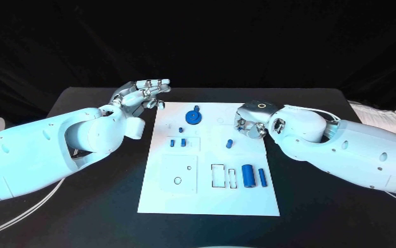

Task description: Assemble the parts on the task board

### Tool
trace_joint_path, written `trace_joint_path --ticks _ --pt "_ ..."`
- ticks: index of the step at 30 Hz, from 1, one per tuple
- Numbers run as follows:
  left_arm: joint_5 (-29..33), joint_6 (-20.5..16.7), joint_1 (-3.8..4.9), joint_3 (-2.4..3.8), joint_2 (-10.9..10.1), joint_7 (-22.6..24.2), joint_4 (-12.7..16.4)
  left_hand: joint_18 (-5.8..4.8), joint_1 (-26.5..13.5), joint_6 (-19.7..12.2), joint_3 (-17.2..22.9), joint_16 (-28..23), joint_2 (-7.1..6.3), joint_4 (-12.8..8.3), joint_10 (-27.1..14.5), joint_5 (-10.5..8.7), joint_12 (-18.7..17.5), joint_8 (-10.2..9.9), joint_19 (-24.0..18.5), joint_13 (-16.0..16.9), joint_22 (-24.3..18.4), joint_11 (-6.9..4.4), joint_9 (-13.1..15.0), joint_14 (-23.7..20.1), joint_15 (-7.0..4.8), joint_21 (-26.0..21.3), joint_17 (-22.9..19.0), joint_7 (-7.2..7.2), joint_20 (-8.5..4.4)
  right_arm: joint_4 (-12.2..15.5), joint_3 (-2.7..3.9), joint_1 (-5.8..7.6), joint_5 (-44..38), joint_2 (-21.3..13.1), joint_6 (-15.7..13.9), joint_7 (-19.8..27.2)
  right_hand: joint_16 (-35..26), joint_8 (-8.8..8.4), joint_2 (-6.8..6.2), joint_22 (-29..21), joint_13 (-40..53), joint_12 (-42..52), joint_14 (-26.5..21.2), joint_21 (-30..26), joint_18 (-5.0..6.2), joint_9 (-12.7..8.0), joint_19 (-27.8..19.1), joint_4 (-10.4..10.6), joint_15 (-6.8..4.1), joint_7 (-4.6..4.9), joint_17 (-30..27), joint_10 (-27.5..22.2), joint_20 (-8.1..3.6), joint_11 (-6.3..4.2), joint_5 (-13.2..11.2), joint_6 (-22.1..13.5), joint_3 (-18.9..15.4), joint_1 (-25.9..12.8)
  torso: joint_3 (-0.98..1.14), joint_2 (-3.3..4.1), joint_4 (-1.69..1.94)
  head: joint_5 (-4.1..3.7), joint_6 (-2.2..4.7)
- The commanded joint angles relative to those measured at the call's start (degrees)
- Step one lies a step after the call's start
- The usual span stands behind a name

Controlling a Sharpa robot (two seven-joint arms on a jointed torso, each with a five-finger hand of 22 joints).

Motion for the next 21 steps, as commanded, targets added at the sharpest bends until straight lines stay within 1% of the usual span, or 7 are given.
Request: trace_joint_path --ticks 1,5,12,16,21 --pt "-0.3 0.6 0.02 0.03 0.1 0.3 0.2 1.11 -0.4 -0.2 -0.2 -0.4 0.28 -0.2 -0.5 0.26 0.4 0.2 -0.3 0.1 -0.1 0.00 -0.1 -0.4 0.02 -0.4 -0.1 0.01 -0.01 0.1 -0.61 -0.83 -2.5 0.0 2.1 -1.9 0.2 -0.07 0.90 0.1 -0.1 -0.3 4.0 0.2 0.40 0.1 0.1 -0.5 -0.39 0.08 3.2 2.0 -0.28 -1.57 0.3 0.2 0.4 0.4 -0.01 0.03 0.00 -0.10 0.05" --pt "-0.4 0.6 0.02 0.03 0.1 0.2 0.2 1.10 -0.4 -0.2 -0.2 -0.4 0.31 -0.3 -0.7 0.28 0.4 0.1 -0.3 0.1 -0.1 0.04 -0.1 -0.4 0.03 -0.4 -0.1 0.05 -0.01 0.5 -0.60 -0.87 -2.6 -0.1 -0.1 -2.1 0.2 -0.20 0.89 0.1 -0.2 -0.5 4.0 0.2 0.39 0.2 0.1 -0.6 -0.38 0.17 3.2 2.0 -0.29 -1.49 0.4 0.1 0.7 0.2 0.03 0.00 0.03 -0.13 0.07" --pt "-0.4 0.7 0.01 0.03 0.1 0.1 0.2 1.09 -0.5 -0.4 -0.3 -0.4 0.36 -0.4 -0.9 0.31 0.6 0.1 -0.2 0.1 -0.2 0.11 -0.1 -0.4 0.08 -0.5 -0.2 0.12 0.01 1.6 -0.48 -0.88 -2.5 -0.6 -2.7 -2.4 0.2 -0.30 0.78 0.1 -0.3 -0.8 4.0 0.3 0.38 0.3 0.1 -0.7 -0.33 0.32 3.3 2.0 -0.28 -1.38 0.2 0.1 0.8 -0.3 -0.02 -0.01 -0.04 -0.16 0.16" --pt "-0.4 0.8 0.01 0.03 0.1 0.0 0.1 1.08 -0.5 -0.5 -0.3 -0.4 0.38 -0.5 -1.0 0.32 0.6 0.0 -0.2 0.1 -0.2 0.14 -0.1 -0.5 0.10 -0.5 -0.4 0.15 0.03 2.0 -0.29 -0.78 -2.4 -1.0 -3.2 -2.5 0.2 -0.32 0.76 0.1 -0.3 -0.8 4.0 0.2 0.39 0.3 0.1 -0.7 -0.31 0.33 3.2 2.0 -0.27 -1.37 0.2 0.1 0.8 -0.4 0.01 -0.03 -0.06 -0.26 0.24" --pt "-0.4 0.8 0.01 0.03 0.2 -0.2 0.1 1.06 -0.6 -0.8 -0.5 -0.4 0.39 -0.6 -1.4 0.36 0.8 -0.1 -0.3 0.1 -0.2 0.26 -0.2 -0.6 0.19 -0.6 -0.5 0.29 0.07 2.8 -0.09 -0.57 -2.0 -1.8 -3.1 -2.8 0.2 -0.35 0.80 0.1 -0.3 -0.9 4.0 0.3 0.38 0.3 0.2 -0.7 -0.30 0.34 3.3 2.0 -0.27 -1.37 0.1 0.1 0.9 -0.4 -0.03 -0.01 -0.03 -0.42 0.24"
